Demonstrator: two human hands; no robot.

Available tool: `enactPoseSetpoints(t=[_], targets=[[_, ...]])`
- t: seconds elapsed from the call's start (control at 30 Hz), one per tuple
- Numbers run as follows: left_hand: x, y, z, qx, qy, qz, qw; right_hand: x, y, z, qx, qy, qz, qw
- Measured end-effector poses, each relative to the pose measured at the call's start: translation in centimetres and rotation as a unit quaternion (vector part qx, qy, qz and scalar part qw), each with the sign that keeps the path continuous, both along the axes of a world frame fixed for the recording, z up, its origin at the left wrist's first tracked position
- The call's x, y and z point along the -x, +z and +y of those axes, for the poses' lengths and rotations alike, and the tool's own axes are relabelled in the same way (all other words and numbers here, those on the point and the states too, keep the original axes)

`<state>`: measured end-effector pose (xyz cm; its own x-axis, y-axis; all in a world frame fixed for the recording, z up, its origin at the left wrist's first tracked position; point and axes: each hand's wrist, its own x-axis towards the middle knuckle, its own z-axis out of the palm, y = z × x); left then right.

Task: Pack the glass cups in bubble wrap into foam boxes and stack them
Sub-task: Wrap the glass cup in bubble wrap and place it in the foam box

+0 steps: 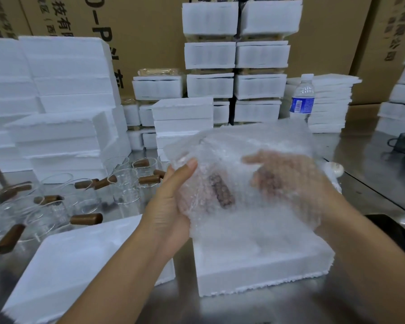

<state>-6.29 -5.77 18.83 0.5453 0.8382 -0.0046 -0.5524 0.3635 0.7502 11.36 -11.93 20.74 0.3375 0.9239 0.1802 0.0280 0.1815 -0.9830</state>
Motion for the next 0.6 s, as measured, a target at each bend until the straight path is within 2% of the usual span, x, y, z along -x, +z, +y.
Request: enactPoseSetpoints(t=[0.1,0.17,0.23,0.37,0.5,0.6], targets=[[0.3,0.2,0.5,-0.023,0.029,-0.063,0.997,-0.3,1.5,-0.5,-0.129,-0.181,0.082,0.971],[0.5,0.4,0.8,-0.026,0.030,-0.098,0.994,-0.5,1.7,-0.5,-0.137,-0.243,0.128,0.952],[0.6,0.2,1.1,-0.034,0.023,-0.136,0.990,-0.6,1.1,-0.1,-0.083,-0.213,0.146,0.962],[0.6,0.1,1.4,-0.042,0.023,-0.148,0.988,0.9,0.0,0.7,0.020,-0.066,0.118,0.991],[0.4,0.2,1.5,-0.065,0.012,-0.174,0.982,1.4,-1.5,1.0,0.039,0.055,0.056,0.996],[0.1,0.1,1.2,-0.070,0.023,-0.148,0.986,1.6,-1.8,0.9,0.006,0.131,0.067,0.989]])
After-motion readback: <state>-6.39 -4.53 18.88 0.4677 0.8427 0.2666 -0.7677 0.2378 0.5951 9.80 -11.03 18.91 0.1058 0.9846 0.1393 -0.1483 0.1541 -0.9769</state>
